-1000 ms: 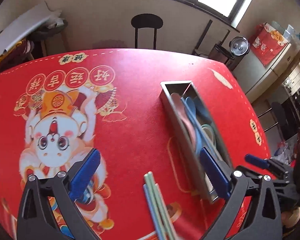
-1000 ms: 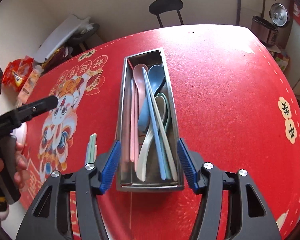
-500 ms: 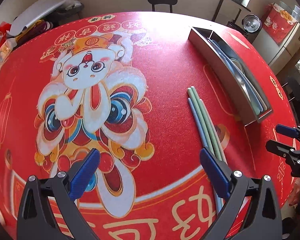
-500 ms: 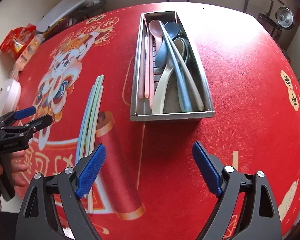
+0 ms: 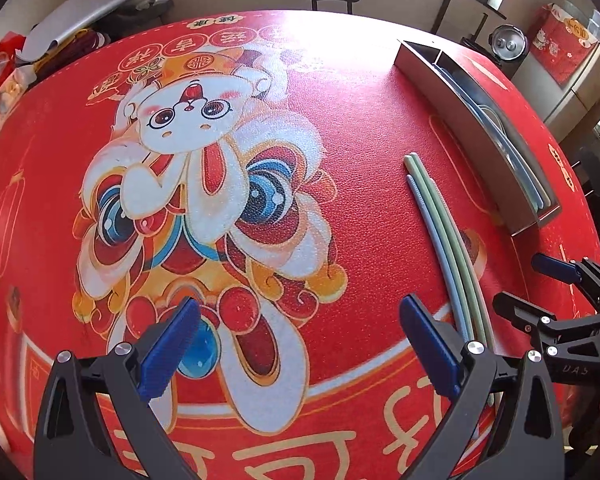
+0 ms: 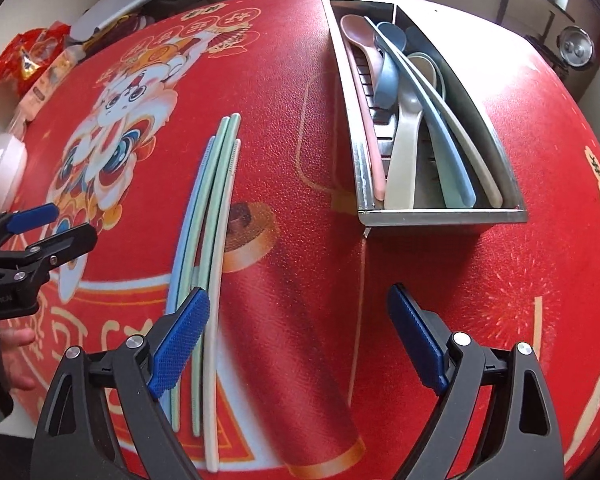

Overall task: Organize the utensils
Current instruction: 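Grasp a white chopstick with the right tool while the left grasps a blue chopstick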

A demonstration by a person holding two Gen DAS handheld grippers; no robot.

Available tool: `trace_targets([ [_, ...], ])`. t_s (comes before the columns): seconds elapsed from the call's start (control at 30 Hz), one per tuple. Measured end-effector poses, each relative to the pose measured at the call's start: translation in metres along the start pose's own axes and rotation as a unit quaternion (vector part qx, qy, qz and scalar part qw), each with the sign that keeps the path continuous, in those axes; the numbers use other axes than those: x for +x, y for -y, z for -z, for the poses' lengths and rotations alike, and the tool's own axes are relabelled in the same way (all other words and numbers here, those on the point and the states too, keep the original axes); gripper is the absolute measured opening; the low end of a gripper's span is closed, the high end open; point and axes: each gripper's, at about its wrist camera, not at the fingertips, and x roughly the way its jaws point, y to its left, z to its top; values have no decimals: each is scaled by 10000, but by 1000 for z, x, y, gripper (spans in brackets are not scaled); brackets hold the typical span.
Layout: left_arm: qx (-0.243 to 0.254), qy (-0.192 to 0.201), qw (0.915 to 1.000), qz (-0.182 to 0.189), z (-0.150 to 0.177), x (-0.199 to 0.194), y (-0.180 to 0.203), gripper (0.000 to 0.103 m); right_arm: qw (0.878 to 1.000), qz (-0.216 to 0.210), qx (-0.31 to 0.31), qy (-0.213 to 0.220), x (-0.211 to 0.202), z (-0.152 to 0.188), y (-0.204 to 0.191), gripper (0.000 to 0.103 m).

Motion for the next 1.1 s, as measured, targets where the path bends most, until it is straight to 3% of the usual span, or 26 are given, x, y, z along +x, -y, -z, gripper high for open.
trace_targets([
  [0.47,29,-74,9999,93,2,6,-9,97,9985,481,-240,-97,11,0,-18,88],
  [0.83,-81,-190,9998,21,4,16,-12,97,9979,405,-238,-448,6,15,-8,87],
  [0.9,-80,-189,9998,0,4,17,-11,97,9977,367,-335,-462,3,20,-9,82],
  [1.0,-57,-191,9998,-99,4,18,-8,97,9976,289,-466,-428,-5,25,-10,60],
  [1.07,-46,-215,9995,-215,4,20,-6,97,9977,240,-479,-422,-10,29,-8,40],
  [1.1,-42,-232,9993,-275,4,21,-4,97,9978,221,-456,-423,-12,30,-5,36],
])
